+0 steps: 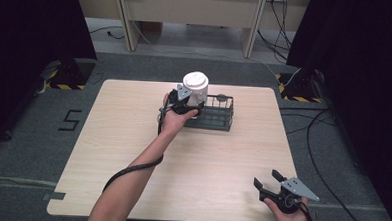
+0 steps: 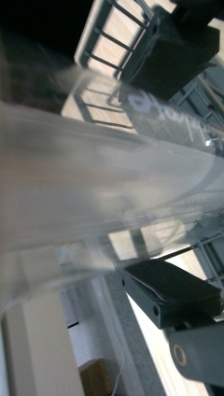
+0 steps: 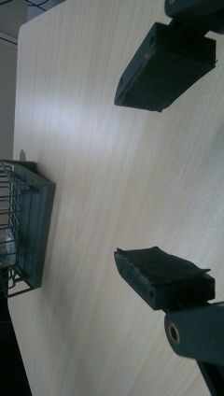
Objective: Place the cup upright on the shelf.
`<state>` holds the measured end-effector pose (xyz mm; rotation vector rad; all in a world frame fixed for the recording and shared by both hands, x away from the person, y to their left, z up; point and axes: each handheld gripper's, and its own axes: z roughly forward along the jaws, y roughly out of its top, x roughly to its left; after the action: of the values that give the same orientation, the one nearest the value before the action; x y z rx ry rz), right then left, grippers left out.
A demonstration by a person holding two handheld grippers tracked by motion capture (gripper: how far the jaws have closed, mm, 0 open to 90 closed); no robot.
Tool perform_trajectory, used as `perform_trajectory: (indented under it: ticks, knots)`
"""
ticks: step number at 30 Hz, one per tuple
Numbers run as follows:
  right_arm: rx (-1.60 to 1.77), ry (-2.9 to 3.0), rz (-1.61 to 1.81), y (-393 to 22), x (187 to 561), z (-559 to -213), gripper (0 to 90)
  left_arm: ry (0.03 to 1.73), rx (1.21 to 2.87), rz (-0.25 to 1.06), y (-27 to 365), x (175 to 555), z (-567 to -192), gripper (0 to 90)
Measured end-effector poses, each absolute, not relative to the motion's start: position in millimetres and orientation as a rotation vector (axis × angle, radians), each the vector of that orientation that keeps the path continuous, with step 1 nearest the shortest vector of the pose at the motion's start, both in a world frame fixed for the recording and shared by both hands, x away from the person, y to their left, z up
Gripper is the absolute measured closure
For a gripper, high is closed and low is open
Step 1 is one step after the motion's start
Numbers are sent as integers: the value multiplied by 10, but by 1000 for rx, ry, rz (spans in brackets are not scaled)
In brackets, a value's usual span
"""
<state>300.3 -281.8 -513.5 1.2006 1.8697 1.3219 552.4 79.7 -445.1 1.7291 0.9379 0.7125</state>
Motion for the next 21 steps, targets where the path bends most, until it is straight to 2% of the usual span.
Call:
perform_trajectory:
  ticks: [7, 21]
  knots:
    - [1201, 1871, 1320, -2822, 3007, -5135, 220, 903, 1713, 732, 886, 5382, -4391, 144]
    - [1205, 1870, 1320, -2820, 3003, -5135, 221, 880, 1693, 677, 1150, 5072, -4381, 144]
